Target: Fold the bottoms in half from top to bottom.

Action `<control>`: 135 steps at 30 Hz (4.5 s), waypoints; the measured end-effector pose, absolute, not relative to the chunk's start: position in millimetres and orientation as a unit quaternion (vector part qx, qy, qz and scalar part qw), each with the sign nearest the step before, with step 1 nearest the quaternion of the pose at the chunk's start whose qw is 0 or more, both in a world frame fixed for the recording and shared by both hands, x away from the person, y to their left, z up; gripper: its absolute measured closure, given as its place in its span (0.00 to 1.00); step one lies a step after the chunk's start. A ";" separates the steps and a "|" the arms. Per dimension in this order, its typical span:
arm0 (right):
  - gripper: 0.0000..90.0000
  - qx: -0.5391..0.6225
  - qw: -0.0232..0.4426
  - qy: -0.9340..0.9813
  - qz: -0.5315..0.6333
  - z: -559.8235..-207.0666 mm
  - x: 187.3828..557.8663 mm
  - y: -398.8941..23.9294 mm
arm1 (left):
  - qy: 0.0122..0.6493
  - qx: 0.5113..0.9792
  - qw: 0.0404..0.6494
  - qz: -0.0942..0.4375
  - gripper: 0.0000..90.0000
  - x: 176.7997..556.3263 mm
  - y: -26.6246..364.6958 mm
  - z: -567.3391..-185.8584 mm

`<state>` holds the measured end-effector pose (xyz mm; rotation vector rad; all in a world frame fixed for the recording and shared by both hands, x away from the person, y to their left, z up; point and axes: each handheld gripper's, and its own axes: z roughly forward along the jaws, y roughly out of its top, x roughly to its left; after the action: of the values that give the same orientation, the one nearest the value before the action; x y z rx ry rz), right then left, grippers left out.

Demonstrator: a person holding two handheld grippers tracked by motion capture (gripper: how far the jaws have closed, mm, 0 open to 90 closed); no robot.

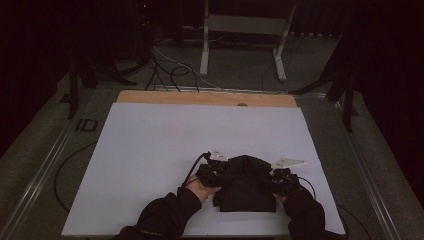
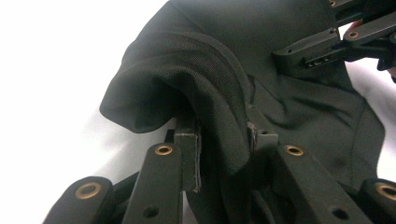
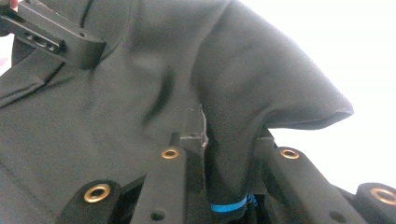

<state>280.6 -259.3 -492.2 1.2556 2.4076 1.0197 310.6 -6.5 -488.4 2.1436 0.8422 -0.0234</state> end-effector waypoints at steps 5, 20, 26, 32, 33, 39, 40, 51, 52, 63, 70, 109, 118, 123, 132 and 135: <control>0.84 0.429 0.135 0.818 0.360 -483.4 276.5 -258.2 | 0.327 0.849 0.415 -0.006 0.80 310.3 -6.4 -478.6; 0.84 0.423 0.149 0.811 0.376 -467.7 275.0 -259.5 | 0.311 0.848 0.429 -0.006 0.80 310.7 -3.1 -458.1; 0.84 0.419 0.150 0.810 0.382 -461.5 275.6 -258.6 | 0.308 0.848 0.432 -0.003 0.80 310.5 0.7 -450.1; 0.84 0.417 0.151 0.809 0.385 -456.3 276.2 -256.3 | 0.306 0.847 0.434 -0.005 0.80 310.9 4.5 -444.9; 0.84 0.413 0.152 0.810 0.387 -455.5 276.8 -255.9 | 0.305 0.848 0.434 -0.004 0.81 311.2 5.3 -444.2; 0.84 0.406 0.154 0.814 0.386 -449.6 279.9 -249.3 | 0.308 0.846 0.436 -0.004 0.81 314.0 12.4 -437.7; 0.84 0.402 0.156 0.815 0.387 -448.4 281.1 -248.5 | 0.310 0.845 0.436 -0.004 0.81 314.8 14.1 -436.3; 0.84 0.381 0.167 0.819 0.396 -433.0 293.3 -229.4 | 0.315 0.840 0.442 0.005 0.80 322.6 33.8 -418.0; 0.84 0.378 0.168 0.820 0.396 -431.9 294.7 -228.2 | 0.316 0.840 0.441 0.006 0.80 323.3 35.6 -416.8; 0.84 0.367 0.165 0.820 0.406 -425.8 306.3 -210.8 | 0.325 0.836 0.443 0.007 0.80 327.8 53.1 -409.7; 0.84 0.359 0.168 0.822 0.408 -422.2 312.7 -201.3 | 0.330 0.832 0.445 0.013 0.80 330.9 64.9 -404.0; 0.84 0.344 0.175 0.825 0.414 -412.3 348.5 -128.2 | 0.362 0.822 0.440 0.012 0.80 368.9 137.0 -408.4; 0.84 0.357 0.166 0.829 0.398 -428.7 354.6 -131.9 | 0.367 0.822 0.435 -0.008 0.80 377.6 131.5 -427.6; 0.84 0.366 0.160 0.830 0.390 -439.1 357.8 -133.9 | 0.371 0.823 0.429 -0.014 0.80 379.5 127.0 -439.9; 0.84 0.384 0.148 0.834 0.367 -463.8 367.4 -136.9 | 0.382 0.821 0.424 -0.026 0.80 386.6 123.2 -463.3; 0.84 0.391 0.147 0.834 0.360 -470.9 372.5 -136.7 | 0.386 0.818 0.426 -0.027 0.79 393.2 124.2 -472.8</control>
<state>372.5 -136.7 -470.9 1.1237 2.4005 1.0355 393.2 124.2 -472.8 2.0437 0.9634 -0.0671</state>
